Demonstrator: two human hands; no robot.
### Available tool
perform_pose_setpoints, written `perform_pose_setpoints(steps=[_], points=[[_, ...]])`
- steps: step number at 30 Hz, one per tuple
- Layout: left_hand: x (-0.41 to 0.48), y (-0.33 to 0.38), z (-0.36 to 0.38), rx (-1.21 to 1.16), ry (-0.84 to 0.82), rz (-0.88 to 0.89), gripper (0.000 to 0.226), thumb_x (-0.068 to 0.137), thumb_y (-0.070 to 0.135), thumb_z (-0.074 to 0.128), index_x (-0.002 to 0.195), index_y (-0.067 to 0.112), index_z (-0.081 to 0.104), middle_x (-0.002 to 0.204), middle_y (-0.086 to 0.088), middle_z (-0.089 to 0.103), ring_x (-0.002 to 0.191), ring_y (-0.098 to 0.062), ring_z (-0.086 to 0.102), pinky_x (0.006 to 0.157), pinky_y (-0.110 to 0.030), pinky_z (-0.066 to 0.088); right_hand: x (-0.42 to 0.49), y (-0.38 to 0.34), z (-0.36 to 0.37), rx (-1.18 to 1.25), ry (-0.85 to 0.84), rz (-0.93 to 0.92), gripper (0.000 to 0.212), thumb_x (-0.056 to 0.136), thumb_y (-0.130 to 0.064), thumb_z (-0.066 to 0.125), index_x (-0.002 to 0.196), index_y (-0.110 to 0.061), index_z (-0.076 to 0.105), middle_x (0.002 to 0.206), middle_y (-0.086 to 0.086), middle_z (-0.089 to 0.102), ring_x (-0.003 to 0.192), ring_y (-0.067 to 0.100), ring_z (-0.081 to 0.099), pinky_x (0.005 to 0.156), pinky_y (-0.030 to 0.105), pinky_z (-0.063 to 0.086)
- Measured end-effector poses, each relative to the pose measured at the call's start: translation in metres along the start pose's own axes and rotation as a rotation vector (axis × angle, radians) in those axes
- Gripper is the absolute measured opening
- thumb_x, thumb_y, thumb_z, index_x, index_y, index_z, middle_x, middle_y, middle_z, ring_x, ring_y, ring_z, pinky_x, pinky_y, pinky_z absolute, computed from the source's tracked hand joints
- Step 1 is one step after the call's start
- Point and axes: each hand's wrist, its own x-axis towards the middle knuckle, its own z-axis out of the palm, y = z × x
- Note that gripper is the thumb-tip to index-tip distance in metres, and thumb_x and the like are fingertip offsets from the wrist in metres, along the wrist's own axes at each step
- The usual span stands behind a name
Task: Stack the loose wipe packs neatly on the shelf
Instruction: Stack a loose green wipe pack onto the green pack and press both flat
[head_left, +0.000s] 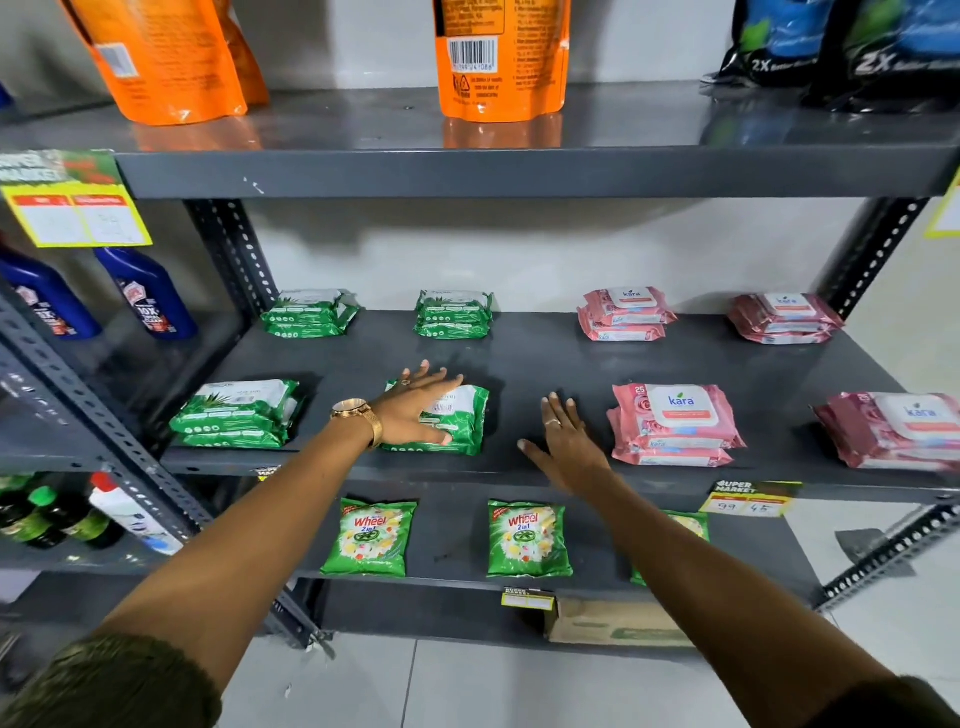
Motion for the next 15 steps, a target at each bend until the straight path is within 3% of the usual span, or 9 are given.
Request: perform_pose_setpoints(steps=[3,6,9,12,15], points=[[-0.004,0.006,0.014,-0.036,0.178,-0.001,0.072,0.095,0.033,0.054,0.151,0.018,0.011,0.161,-0.009,0.001,0.147,-0.024,-0.01,0.118,-0.04,-0.009,-0.013,-0.008,-0.037,0.07,0.065,-0.155,0.069,0.094,-0.044,0.04,0.148,-0.011,0.013,0.159,0.002,0.006,0.147,0.021,-0.006,0.12,0.042,0.004],[-0.001,0.013,0.031,-0.041,0.396,-0.048,0.06,0.1,0.032,0.042,0.15,0.012,0.015,0.16,-0.011,0.01,0.148,-0.025,0.001,0.12,-0.041,0.001,-0.021,0.006,-0.068,-0.053,0.292,-0.086,0.06,0.095,-0.042,0.036,0.145,-0.01,0.024,0.158,0.002,0.015,0.147,0.024,-0.002,0.119,0.045,0.004],[0.006,0.019,0.044,0.025,0.429,-0.111,0.061,0.101,0.037,0.034,0.15,0.008,0.013,0.16,-0.013,0.012,0.148,-0.026,0.004,0.122,-0.041,0.004,-0.025,0.041,-0.085,-0.15,0.37,0.092,0.055,0.096,-0.035,0.038,0.14,-0.001,0.033,0.155,0.015,0.025,0.147,0.033,0.003,0.12,0.047,0.006],[0.014,0.022,0.048,0.06,0.429,-0.191,0.065,0.101,0.04,0.029,0.149,0.002,0.009,0.16,-0.016,0.009,0.148,-0.026,0.002,0.122,-0.04,0.002,-0.032,0.079,-0.091,-0.204,0.316,0.26,0.059,0.096,-0.035,0.036,0.142,0.001,0.028,0.156,0.018,0.02,0.147,0.035,0.001,0.12,0.049,0.005],[0.019,0.023,0.056,0.118,0.46,-0.212,0.062,0.101,0.039,0.023,0.149,0.0,0.011,0.159,-0.017,0.011,0.148,-0.027,0.004,0.122,-0.04,0.001,-0.037,0.093,-0.083,-0.179,0.299,0.28,0.062,0.097,-0.04,0.029,0.146,-0.003,0.018,0.159,0.014,0.013,0.147,0.033,0.001,0.12,0.048,0.004]])
